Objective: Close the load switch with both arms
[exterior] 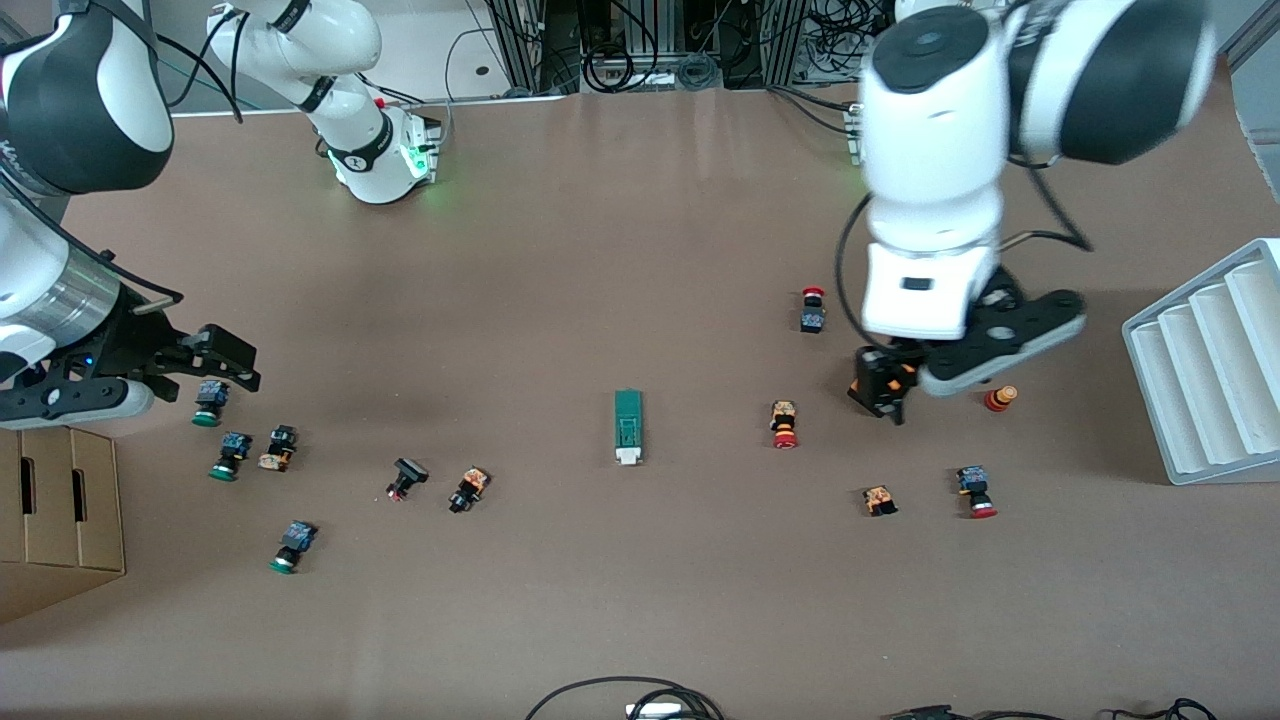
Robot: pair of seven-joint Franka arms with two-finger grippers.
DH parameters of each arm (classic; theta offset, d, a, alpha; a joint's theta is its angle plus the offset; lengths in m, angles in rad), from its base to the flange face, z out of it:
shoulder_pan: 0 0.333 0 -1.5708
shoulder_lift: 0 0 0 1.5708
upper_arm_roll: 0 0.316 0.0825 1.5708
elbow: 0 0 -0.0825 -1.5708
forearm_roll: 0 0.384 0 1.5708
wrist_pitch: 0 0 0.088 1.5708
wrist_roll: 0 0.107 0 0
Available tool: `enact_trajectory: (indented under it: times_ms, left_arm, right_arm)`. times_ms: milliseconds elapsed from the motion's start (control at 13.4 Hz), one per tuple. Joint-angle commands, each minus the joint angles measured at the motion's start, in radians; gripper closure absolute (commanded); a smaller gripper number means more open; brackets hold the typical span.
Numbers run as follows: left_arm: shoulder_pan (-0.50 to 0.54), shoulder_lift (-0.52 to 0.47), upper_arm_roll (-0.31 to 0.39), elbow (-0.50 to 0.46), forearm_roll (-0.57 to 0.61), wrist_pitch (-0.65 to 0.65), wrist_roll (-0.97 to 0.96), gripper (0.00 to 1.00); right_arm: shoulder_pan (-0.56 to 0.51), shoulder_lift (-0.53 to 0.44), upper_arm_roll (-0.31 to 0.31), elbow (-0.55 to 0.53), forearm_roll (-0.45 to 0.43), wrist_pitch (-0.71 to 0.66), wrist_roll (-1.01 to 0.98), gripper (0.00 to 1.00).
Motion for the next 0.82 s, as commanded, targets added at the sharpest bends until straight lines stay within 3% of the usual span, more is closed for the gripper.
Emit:
enact_trajectory:
  times_ms: [0,298,744]
  left_arm:
    - [0.088,-0.073,-0.013,-0.038,-0.114,-0.028,0.1,0.01]
    - [0.291,-0.14,-0.062,-0.05,-0.268,-0.091,0.26,0.0]
    - [0.406,-0.207,-0.056,-0.073,-0.327,-0.252,0.534,0.0]
  right_arm:
    - [-0.007,0.001,0.007,0.024,-0.028,-0.033,-0.003,0.0]
    - [-0.014,0.001,0.004,0.023,-0.023,-0.038,-0.006,0.0]
    - [-0.02,0.001,-0.016,0.024,-0.014,-0.079,-0.008,0.0]
